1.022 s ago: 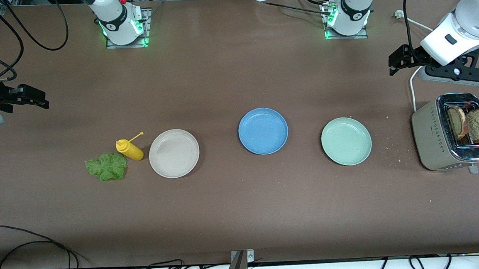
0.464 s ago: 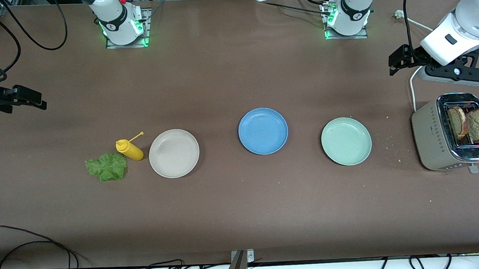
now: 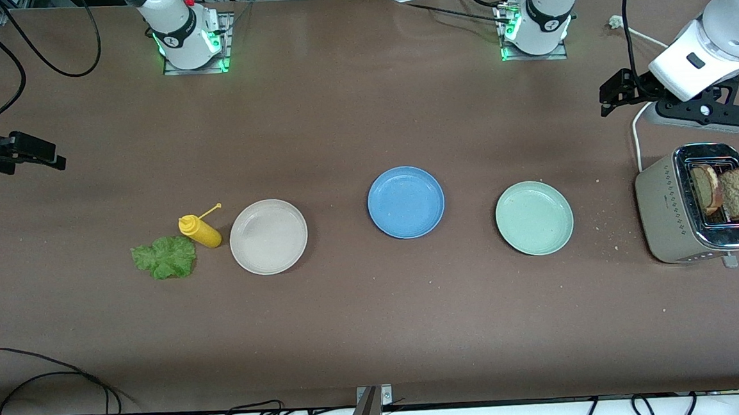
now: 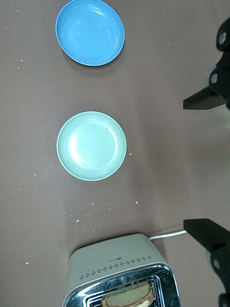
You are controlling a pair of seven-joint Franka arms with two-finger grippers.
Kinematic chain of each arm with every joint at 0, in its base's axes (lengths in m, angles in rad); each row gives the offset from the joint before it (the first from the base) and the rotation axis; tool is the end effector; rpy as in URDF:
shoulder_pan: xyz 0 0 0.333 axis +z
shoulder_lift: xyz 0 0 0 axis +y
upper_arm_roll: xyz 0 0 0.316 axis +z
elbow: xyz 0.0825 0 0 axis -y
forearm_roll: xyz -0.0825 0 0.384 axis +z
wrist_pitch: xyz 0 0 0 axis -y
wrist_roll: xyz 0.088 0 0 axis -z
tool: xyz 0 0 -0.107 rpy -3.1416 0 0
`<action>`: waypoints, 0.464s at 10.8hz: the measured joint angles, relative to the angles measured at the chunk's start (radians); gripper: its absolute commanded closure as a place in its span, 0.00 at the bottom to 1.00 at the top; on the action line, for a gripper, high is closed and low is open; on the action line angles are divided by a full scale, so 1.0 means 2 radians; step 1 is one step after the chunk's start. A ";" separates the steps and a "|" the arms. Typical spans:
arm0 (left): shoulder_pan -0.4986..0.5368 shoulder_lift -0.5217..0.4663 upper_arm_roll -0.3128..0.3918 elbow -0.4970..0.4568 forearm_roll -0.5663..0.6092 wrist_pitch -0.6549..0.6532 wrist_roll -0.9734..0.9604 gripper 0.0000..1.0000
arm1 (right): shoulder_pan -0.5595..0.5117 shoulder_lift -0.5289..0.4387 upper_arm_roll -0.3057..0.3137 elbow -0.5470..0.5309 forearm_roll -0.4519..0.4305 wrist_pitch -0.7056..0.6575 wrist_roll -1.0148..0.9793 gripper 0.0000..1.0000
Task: Make sandwich in blue plate with both arms
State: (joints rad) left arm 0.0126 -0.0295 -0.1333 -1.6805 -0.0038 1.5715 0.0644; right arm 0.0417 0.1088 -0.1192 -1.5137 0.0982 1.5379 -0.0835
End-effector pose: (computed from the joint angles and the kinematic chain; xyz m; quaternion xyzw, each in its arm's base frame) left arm 0.5377 -0.0666 0.5890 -0.9949 0.0922 0.0399 0.0012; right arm 0.5819 -0.0307 0.5875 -0.9982 -0.0026 0.0383 0.0458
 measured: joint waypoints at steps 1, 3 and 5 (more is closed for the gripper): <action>0.000 0.000 0.000 0.000 0.000 0.000 0.000 0.00 | 0.000 -0.001 0.000 0.002 0.000 -0.004 0.000 0.00; 0.000 0.000 0.000 0.000 0.000 0.000 0.000 0.00 | 0.000 -0.002 -0.002 0.006 0.000 -0.025 0.000 0.00; 0.007 0.003 0.002 0.000 0.000 0.000 0.000 0.00 | 0.000 -0.003 -0.002 0.006 0.000 -0.028 0.000 0.00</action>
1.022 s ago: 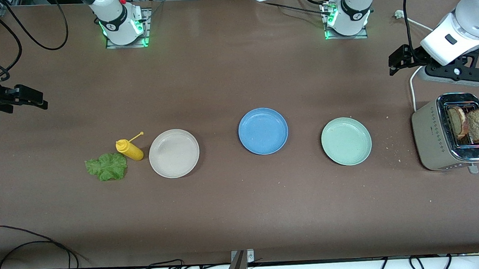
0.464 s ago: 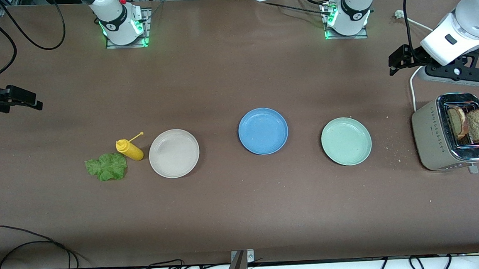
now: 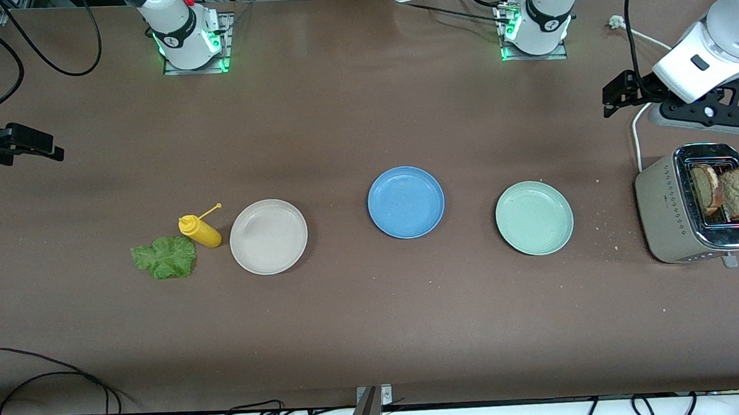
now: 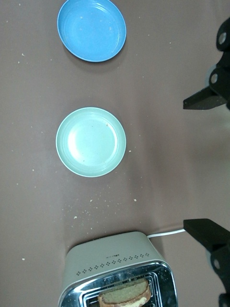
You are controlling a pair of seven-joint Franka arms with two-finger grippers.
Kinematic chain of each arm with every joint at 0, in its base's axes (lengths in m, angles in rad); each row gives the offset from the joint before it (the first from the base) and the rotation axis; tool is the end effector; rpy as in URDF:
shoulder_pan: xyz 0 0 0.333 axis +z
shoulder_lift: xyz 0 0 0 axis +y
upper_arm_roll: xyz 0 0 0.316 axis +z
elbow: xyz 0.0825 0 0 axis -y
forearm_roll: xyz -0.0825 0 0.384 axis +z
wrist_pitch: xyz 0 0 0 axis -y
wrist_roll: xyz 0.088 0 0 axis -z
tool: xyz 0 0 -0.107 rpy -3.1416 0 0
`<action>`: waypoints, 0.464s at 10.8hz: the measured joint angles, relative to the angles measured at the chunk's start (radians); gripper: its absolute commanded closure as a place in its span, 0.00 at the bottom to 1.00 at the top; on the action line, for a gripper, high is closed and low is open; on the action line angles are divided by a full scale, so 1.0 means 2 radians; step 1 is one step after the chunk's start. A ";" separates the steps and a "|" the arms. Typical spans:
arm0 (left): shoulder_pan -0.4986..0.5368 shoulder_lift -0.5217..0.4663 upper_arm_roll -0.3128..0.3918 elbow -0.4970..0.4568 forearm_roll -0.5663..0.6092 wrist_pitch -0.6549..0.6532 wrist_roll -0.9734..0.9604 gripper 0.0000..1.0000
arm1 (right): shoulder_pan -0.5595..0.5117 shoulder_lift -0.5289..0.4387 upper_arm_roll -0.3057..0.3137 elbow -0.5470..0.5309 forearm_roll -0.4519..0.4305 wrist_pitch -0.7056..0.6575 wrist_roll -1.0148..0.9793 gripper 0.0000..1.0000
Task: Make sandwich in blue plate with both arms
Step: 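Lower the left gripper into the toaster slot around a bread slice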
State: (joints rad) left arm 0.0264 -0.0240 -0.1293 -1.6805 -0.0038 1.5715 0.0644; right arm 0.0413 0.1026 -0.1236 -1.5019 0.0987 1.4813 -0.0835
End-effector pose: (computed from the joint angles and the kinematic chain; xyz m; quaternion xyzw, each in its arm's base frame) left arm 0.5402 -0.0570 0.5860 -0.9956 0.0833 0.0426 0.0005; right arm 0.5743 -0.0324 0.5922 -0.9972 -0.0019 0.0573 0.0479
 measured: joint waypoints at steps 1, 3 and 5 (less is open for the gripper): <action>0.008 0.003 0.001 0.000 0.000 0.000 0.000 0.00 | 0.000 0.000 0.000 0.000 -0.004 0.000 0.000 0.00; 0.029 0.015 0.003 0.003 0.000 0.001 0.001 0.00 | 0.004 0.000 0.005 0.000 -0.032 0.000 -0.001 0.00; 0.046 0.035 0.004 0.013 0.014 0.001 0.001 0.00 | 0.012 0.000 0.011 0.000 -0.043 0.000 -0.001 0.00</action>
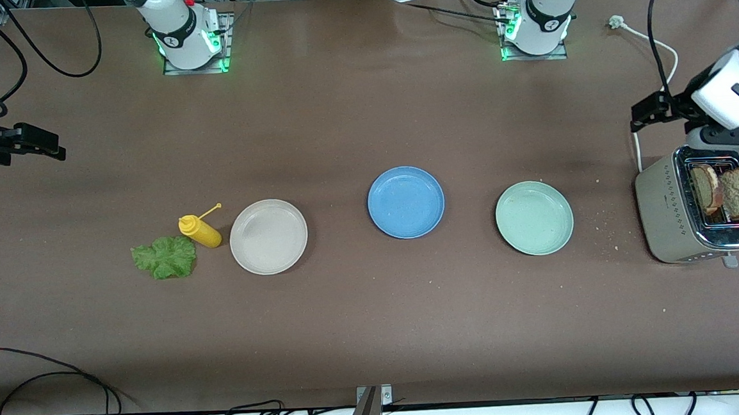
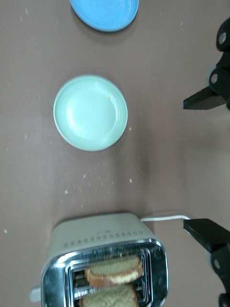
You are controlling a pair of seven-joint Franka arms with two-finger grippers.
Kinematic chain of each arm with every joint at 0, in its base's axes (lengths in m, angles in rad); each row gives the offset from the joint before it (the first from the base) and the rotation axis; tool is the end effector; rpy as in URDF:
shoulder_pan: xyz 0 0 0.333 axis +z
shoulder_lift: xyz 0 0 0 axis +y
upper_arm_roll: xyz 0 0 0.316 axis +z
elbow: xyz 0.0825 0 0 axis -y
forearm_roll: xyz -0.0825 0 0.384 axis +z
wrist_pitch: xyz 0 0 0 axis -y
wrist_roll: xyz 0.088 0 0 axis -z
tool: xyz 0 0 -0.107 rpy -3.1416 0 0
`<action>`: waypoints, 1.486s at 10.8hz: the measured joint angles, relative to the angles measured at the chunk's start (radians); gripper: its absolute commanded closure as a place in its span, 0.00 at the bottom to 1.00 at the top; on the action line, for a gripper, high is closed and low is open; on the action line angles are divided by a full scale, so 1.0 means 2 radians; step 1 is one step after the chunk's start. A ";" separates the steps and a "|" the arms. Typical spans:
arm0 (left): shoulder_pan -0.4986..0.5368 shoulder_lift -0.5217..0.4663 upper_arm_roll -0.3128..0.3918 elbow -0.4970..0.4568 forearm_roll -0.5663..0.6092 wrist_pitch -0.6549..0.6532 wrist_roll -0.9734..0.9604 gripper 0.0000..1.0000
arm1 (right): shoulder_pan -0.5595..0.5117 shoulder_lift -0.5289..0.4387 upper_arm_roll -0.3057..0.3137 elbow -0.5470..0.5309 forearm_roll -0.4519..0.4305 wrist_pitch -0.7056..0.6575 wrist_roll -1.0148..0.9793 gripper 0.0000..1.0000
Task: Make sandwich in blue plate with both arms
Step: 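Lower the left gripper into the toaster slot around a bread slice, then grasp the toasted bread slice with the left gripper and lift it out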
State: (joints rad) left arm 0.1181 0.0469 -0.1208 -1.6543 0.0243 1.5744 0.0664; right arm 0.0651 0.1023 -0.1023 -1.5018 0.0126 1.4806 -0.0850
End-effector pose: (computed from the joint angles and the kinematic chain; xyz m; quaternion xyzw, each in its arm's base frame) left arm 0.5624 0.0024 0.5596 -0.9973 0.0354 0.0634 0.0073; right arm 0.5747 -0.0169 0.5919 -0.9978 -0.0240 0.0613 0.0048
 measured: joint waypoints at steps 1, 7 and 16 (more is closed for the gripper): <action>0.010 0.013 0.000 0.003 0.021 0.000 0.002 0.00 | 0.001 0.000 0.000 0.000 -0.002 0.000 0.000 0.00; 0.082 0.095 0.002 0.006 0.081 0.086 0.070 0.00 | 0.000 0.000 -0.003 0.000 0.000 0.000 0.000 0.00; 0.128 0.183 0.002 0.008 0.105 0.142 0.109 0.92 | -0.001 -0.029 -0.026 0.004 0.015 -0.011 -0.035 0.00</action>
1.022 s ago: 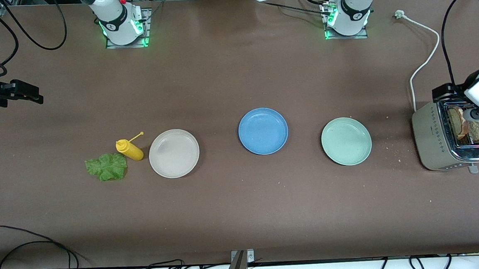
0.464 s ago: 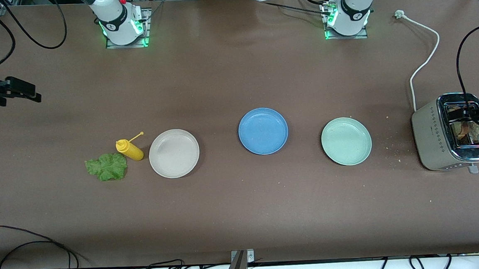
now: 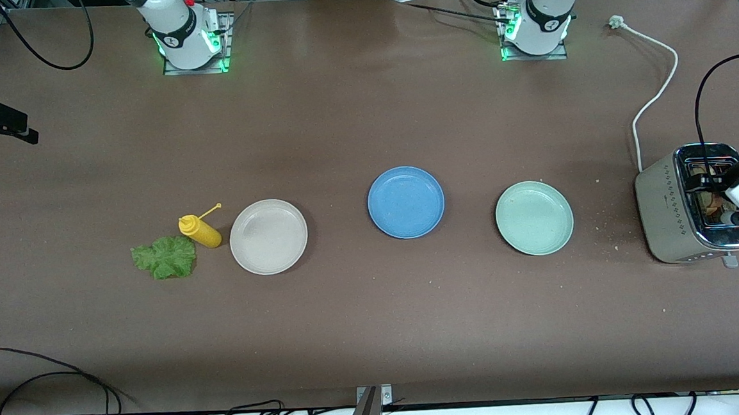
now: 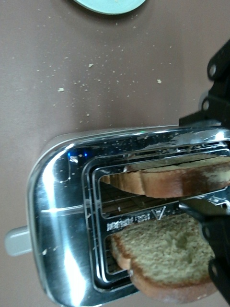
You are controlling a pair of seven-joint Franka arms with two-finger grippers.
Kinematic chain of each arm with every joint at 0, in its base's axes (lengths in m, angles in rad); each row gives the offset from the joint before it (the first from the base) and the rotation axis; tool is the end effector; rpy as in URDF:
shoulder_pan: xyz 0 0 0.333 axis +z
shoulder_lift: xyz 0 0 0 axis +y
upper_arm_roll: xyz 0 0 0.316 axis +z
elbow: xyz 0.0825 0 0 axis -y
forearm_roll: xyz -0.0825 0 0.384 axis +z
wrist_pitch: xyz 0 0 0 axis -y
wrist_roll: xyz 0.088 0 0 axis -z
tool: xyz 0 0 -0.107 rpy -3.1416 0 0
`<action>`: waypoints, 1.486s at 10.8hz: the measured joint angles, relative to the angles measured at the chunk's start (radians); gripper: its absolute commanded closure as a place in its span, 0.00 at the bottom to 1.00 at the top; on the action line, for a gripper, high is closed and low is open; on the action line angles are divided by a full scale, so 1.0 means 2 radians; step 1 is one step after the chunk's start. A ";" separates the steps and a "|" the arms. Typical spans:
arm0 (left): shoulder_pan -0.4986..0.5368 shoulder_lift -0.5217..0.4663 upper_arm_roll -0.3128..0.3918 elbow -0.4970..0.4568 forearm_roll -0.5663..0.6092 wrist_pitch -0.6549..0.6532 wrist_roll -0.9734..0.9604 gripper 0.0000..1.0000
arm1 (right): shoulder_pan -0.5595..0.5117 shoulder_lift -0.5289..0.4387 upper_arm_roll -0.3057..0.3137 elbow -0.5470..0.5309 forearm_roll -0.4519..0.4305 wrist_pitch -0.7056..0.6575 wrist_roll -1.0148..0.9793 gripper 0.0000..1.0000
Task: Make sandwich in blue plate with both arms
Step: 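Grasp the toasted bread slice with the left gripper and lift it out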
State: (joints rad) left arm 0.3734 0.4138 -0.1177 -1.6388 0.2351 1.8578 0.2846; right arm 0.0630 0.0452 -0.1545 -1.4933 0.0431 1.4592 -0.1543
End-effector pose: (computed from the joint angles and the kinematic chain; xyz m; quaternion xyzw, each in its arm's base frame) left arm 0.6198 0.1889 0.3650 -0.9903 0.0555 0.1139 0.0566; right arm 0.5552 -0.0438 0.6265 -0.9985 -0.0329 0.0369 0.0227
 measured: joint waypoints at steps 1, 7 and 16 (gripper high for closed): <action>0.000 0.000 -0.001 0.003 0.000 -0.012 0.000 0.94 | 0.000 0.002 -0.001 0.000 -0.001 0.000 0.000 0.00; 0.001 -0.006 -0.006 0.030 0.002 -0.060 0.000 1.00 | 0.000 0.012 -0.003 0.000 -0.005 0.001 0.000 0.00; -0.143 -0.028 -0.100 0.172 -0.040 -0.309 -0.002 1.00 | -0.003 0.039 -0.003 0.000 -0.005 0.024 -0.012 0.00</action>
State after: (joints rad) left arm 0.0871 0.3588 -0.3184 -1.2941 0.1543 1.2394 0.2799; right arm 0.0575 0.1236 -0.1603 -1.4939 0.0340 1.5080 -0.1779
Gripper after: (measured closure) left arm 0.912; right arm 0.000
